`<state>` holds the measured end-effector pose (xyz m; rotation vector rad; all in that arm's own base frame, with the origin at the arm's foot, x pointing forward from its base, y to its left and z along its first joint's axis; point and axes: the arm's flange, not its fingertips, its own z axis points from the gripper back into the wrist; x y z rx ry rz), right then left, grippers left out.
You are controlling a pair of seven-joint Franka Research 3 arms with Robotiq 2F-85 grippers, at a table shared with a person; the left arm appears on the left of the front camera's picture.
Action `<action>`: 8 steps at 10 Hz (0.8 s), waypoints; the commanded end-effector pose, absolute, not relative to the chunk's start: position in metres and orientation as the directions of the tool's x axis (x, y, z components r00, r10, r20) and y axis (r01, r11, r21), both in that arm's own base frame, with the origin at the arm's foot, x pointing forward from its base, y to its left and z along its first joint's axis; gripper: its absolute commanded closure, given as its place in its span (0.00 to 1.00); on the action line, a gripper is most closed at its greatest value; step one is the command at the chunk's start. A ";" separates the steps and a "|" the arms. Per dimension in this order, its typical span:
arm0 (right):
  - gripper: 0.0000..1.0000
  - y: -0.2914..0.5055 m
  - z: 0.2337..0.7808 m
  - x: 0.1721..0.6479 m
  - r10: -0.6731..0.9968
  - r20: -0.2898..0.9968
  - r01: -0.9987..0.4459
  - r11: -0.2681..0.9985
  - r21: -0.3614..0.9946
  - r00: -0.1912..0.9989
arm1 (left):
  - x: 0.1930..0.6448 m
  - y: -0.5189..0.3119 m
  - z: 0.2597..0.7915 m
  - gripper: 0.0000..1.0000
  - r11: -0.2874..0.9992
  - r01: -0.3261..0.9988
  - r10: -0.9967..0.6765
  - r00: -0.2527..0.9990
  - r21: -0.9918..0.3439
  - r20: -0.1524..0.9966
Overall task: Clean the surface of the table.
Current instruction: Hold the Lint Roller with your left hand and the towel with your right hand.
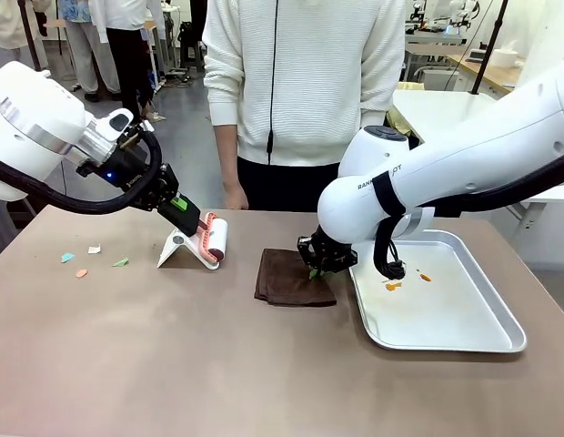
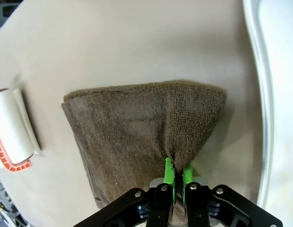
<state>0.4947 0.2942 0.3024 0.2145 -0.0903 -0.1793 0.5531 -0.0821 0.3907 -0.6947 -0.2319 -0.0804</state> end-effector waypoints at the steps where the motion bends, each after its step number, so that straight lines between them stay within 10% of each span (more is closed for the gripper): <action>1: 1.00 0.297 0.293 0.498 -0.178 0.051 0.164 0.964 0.208 0.983 | 0.553 -0.082 0.393 1.00 0.755 0.168 0.004 0.965 -0.634 0.261; 8: 1.00 0.213 0.348 0.493 0.062 -0.177 0.104 0.607 0.788 0.982 | 0.518 -0.050 0.428 1.00 0.543 0.177 0.019 0.975 -0.821 0.223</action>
